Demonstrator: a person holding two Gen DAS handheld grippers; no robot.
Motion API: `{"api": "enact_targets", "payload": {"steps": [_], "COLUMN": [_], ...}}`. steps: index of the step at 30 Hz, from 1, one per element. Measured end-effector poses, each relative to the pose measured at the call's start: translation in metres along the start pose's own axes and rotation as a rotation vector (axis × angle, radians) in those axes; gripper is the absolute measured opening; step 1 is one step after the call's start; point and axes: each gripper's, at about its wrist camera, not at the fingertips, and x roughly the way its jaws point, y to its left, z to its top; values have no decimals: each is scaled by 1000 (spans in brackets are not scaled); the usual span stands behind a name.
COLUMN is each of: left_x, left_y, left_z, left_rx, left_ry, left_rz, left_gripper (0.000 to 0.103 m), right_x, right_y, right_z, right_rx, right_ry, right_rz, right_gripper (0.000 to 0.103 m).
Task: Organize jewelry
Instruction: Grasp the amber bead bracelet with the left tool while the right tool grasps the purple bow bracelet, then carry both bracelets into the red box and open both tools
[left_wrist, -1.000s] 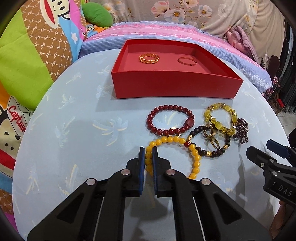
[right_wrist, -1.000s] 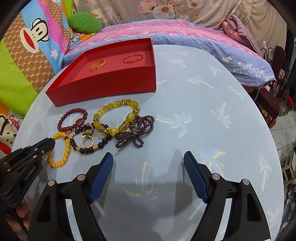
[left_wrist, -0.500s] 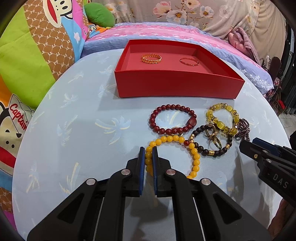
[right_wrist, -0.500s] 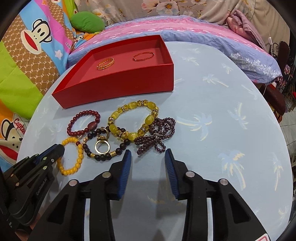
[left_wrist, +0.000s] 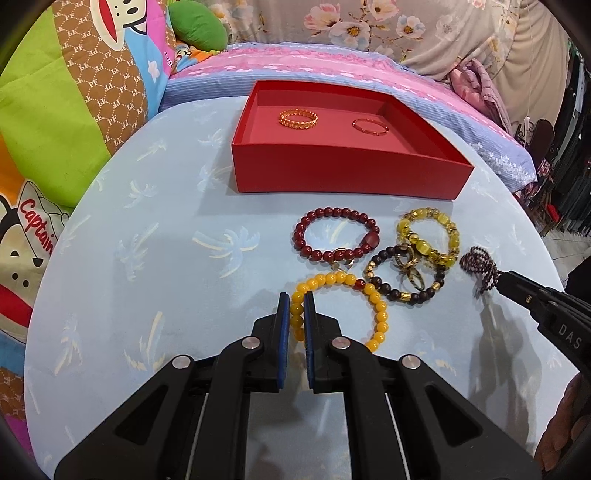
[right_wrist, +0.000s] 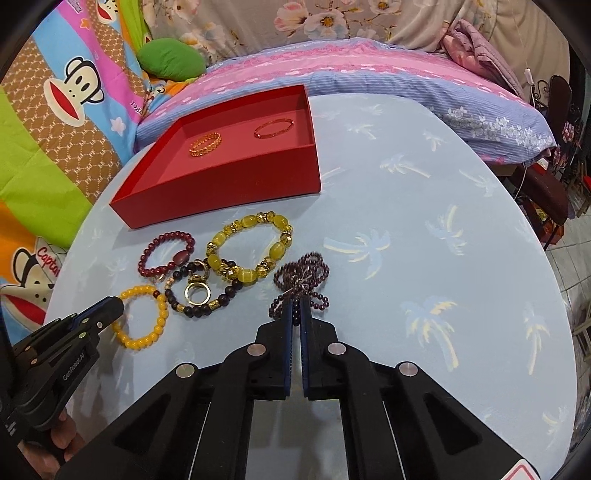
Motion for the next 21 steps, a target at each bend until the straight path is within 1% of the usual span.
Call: {"api": "enact_targets", "payload": {"steps": [4, 9, 13, 17, 21], "left_x": [-16, -34, -41, -48, -50], "left_y": [-2, -3, -2, -1, -2], "left_z": [6, 18, 31, 47, 67], "left_rx": [6, 15, 10, 18, 31], "left_ry": [-24, -63, -80, -114, -130], "left_rz": [-15, -34, -54, -54, -62], "left_gripper": [7, 7, 7, 7, 7], "right_x": [-18, -41, -48, -53, -53], "right_y": [-2, 0, 3, 5, 7], "right_z": [4, 19, 33, 49, 68], "right_rx": [7, -4, -18, -33, -39], "right_ry": [-22, -78, -102, -135, -145], "right_rz": [37, 56, 80, 87, 112], "right_gripper": [4, 4, 4, 4, 4]}}
